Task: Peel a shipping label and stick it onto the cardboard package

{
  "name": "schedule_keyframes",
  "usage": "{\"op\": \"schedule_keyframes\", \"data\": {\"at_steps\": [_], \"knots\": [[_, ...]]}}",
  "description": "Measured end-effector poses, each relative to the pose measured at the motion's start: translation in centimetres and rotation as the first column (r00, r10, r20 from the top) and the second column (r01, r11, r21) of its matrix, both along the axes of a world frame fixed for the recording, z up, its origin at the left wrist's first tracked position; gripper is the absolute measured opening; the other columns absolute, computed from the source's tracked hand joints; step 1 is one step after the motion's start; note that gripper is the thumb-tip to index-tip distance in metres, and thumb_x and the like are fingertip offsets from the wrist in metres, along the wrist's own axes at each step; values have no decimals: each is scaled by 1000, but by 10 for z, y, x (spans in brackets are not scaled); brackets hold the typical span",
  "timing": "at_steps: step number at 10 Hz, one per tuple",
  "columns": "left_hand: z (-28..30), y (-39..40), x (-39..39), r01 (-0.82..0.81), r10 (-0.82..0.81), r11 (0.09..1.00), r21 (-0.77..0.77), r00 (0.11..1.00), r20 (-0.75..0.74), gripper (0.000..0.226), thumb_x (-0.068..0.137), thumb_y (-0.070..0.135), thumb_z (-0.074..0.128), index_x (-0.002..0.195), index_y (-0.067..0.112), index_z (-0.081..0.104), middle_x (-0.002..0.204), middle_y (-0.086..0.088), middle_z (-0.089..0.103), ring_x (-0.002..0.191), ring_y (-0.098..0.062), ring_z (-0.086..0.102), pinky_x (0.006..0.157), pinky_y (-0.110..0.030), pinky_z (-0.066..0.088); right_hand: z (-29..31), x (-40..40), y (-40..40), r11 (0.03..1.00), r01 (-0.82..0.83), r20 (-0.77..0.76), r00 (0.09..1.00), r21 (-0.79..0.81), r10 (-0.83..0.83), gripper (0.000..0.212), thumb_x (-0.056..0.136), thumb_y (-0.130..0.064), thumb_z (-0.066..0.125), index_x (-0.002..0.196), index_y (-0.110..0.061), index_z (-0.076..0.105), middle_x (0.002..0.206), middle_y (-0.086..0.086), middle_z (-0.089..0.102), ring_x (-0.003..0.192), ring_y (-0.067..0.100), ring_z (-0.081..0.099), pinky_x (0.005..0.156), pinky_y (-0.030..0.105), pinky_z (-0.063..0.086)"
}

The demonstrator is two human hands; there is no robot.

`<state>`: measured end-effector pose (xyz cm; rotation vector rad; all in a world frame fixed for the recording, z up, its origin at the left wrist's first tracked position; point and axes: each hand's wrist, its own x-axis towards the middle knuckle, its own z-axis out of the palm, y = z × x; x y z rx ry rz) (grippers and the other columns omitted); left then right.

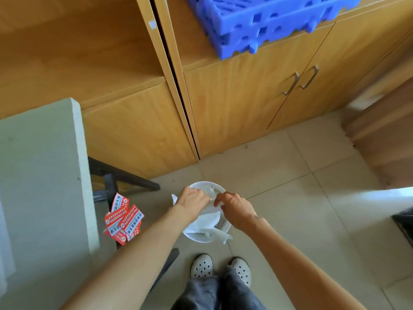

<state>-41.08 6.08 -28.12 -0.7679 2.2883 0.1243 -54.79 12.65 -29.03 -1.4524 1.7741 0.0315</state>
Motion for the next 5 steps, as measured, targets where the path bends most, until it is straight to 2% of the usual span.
{"op": "schedule_keyframes", "data": {"at_steps": [2,4,5], "knots": [[-36,-9,0,3,-5,999,32,997,71,33,84,1,63,113,16,62,121,-5,62,120,-25,54,93,-34,36,-39,2,-11,997,-30,26,999,71,28,31,95,-11,45,113,-28,64,126,0,62,109,28,63,82,33,48],[-54,-9,9,60,-66,996,71,994,85,31,90,1,55,118,12,59,123,-8,60,120,-28,51,94,-36,37,-64,4,-10,980,-105,71,993,169,94,30,94,-18,48,116,-30,64,127,-4,64,113,22,62,96,34,50],[-51,-4,12,83,-99,989,119,986,135,30,92,0,50,118,12,60,124,-9,59,120,-29,51,100,-38,33,-68,7,-6,973,-107,90,992,204,90,31,93,-20,51,121,-30,62,133,0,59,118,23,58,98,33,46]]}}
